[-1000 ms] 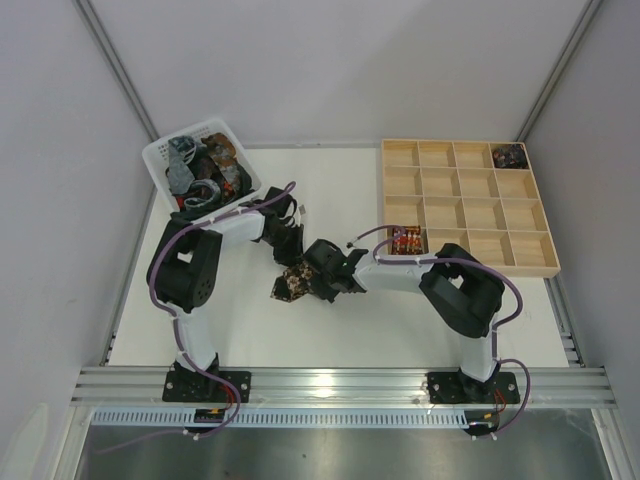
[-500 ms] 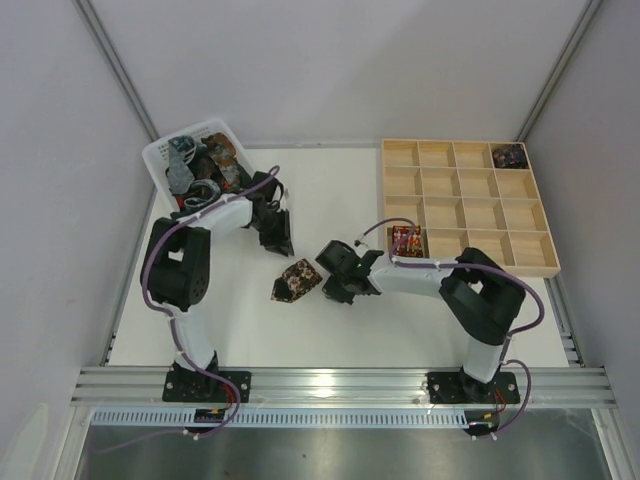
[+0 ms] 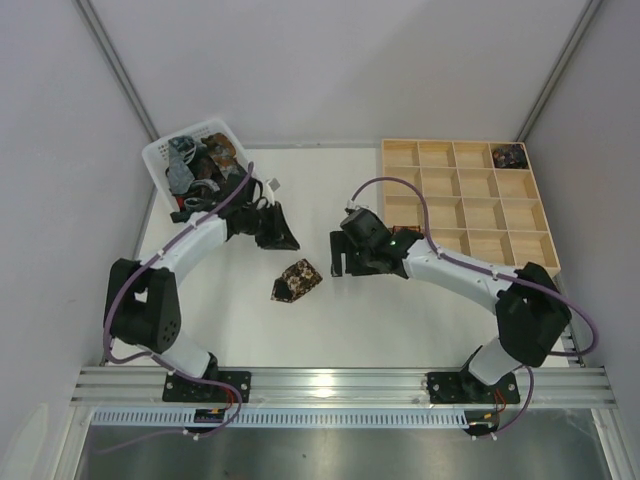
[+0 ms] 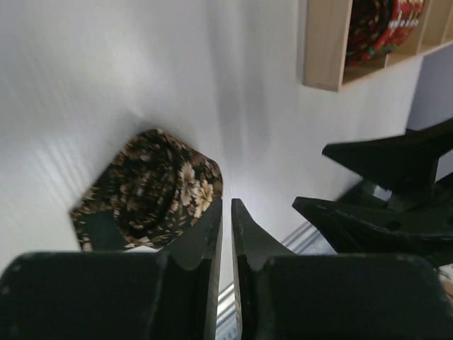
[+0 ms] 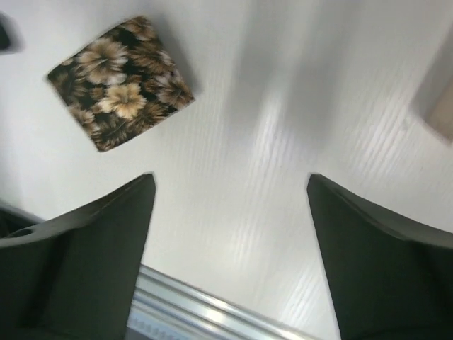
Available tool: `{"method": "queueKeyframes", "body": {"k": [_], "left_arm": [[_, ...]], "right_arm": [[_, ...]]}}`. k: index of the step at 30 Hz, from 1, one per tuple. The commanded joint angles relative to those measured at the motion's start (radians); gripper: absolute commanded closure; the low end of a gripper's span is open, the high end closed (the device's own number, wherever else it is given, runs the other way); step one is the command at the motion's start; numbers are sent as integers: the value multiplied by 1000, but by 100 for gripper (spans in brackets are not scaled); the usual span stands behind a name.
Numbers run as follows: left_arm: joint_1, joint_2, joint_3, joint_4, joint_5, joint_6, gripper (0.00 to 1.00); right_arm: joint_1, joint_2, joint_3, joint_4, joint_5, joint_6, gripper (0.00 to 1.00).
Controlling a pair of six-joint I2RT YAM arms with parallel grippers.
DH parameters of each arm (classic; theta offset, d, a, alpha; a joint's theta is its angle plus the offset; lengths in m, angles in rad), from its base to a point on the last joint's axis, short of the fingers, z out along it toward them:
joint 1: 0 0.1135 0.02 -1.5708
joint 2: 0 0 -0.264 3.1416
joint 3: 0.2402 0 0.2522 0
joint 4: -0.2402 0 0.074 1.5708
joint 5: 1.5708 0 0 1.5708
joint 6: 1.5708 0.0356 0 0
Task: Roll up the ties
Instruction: Place the rolled tie into the container
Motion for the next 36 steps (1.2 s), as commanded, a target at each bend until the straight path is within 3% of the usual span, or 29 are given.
{"method": "queueKeyframes", "body": {"k": [1, 5, 13, 27, 36], "left_arm": [[-17, -20, -97, 154, 163, -125, 88], [-17, 9, -132, 190, 176, -142, 89], [-12, 40, -146, 176, 145, -121, 92], [43, 0, -306, 214, 157, -99, 93], [84, 9, -341, 196, 168, -53, 93]], "right_arm": [[-76, -57, -7, 99, -296, -233, 0], [-194, 76, 103, 92, -594, -315, 0], [-285, 335, 275, 100, -966, -382, 0], [-283, 576, 422, 141, -1148, -327, 1], [-268, 653, 427, 175, -1215, -303, 12]]}}
